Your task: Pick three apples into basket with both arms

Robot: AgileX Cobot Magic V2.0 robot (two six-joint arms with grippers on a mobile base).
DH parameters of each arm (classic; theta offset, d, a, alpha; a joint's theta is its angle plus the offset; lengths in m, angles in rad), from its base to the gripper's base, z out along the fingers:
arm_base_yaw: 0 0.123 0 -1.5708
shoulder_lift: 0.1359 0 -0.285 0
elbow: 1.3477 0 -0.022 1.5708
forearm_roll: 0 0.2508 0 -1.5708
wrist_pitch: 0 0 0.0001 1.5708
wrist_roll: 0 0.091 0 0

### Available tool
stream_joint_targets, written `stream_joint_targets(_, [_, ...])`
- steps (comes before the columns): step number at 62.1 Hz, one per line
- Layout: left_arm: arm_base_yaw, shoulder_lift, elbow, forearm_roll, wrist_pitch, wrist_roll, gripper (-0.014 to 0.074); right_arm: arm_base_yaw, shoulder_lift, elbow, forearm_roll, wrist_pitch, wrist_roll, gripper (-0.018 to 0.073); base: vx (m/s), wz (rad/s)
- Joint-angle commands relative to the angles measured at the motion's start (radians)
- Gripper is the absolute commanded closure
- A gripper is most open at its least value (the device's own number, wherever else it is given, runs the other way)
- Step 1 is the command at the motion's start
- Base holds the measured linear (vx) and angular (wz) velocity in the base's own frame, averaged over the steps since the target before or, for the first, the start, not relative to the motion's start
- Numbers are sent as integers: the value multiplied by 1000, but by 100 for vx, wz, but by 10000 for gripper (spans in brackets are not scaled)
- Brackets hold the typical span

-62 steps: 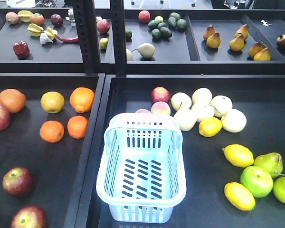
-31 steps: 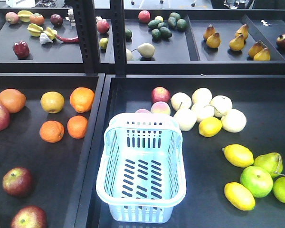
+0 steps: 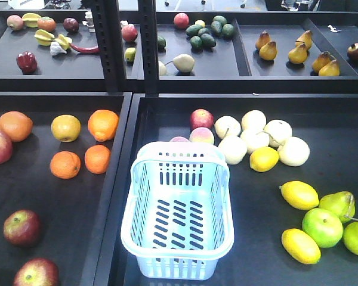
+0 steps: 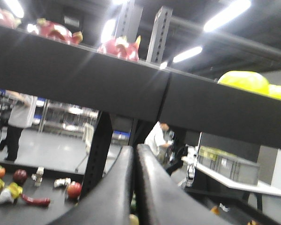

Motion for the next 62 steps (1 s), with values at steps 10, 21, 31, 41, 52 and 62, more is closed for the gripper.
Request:
stream_joint_targets(10, [-7, 255, -207, 0, 19, 2, 603, -4, -11, 13, -7, -76, -8, 564, 0, 0])
stream_joint_targets(21, [-10, 387, -353, -13, 179, 4, 603, -4, -11, 13, -7, -76, -8, 564, 0, 0])
stream_joint_targets(31, [-71, 478, -459, -14, 237, 63, 603, -4, -11, 13, -7, -76, -8, 564, 0, 0])
stream_joint_targets(41, [-180, 558, -533, -25, 256, 155, 603, -4, -11, 13, -7, -76, -8, 564, 0, 0])
stream_joint_targets(52, [-268, 631, -605, -106, 348, 354, 603, -4, -11, 13, -7, -76, -8, 564, 0, 0])
stream_joint_targets(62, [-287, 694, -682, -278, 482, 600, 603, -4, -11, 13, -7, -76, -8, 564, 0, 0])
